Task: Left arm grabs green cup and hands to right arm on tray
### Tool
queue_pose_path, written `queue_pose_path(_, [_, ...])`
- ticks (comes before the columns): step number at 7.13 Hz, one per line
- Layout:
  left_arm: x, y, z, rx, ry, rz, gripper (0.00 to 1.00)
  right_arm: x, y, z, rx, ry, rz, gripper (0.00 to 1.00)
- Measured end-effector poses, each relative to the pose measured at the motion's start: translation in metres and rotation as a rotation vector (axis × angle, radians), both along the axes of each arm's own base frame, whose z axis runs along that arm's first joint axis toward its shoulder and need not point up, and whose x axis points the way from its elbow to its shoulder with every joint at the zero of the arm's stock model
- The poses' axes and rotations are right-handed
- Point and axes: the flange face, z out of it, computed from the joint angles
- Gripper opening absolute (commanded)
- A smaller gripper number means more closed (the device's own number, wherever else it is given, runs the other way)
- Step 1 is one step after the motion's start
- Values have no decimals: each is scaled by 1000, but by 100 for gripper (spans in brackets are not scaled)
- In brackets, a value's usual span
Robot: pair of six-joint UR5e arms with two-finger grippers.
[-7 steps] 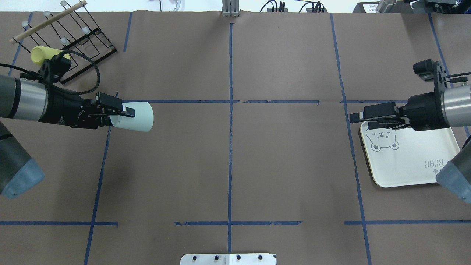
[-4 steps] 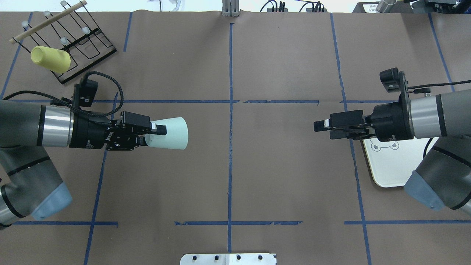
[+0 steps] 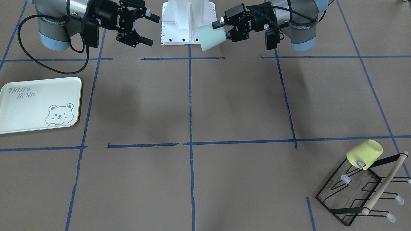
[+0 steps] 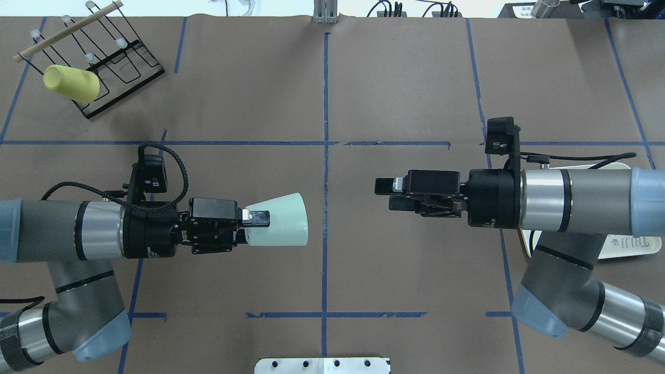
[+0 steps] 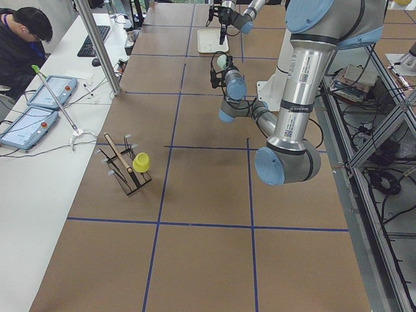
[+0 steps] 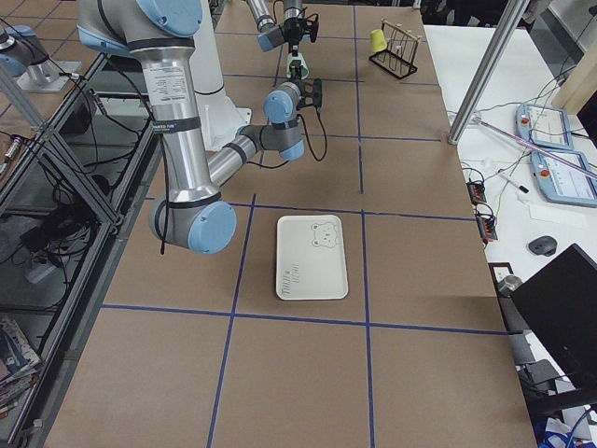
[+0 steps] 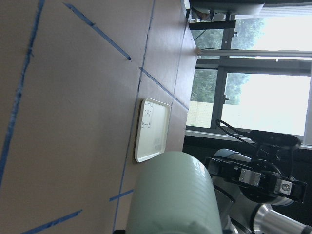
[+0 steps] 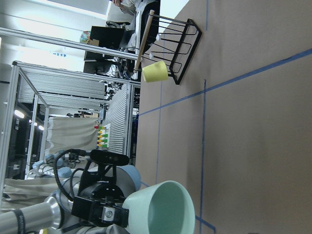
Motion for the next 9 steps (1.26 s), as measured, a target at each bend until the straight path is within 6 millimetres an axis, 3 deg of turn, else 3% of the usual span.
queue_pose_path(3, [21, 20, 0, 20, 183, 48, 24, -24, 23, -31, -20, -114, -4, 100])
queue_pose_path(9, [28, 26, -3, 31, 243, 73, 24, -36, 52, -38, -8, -182, -73, 100])
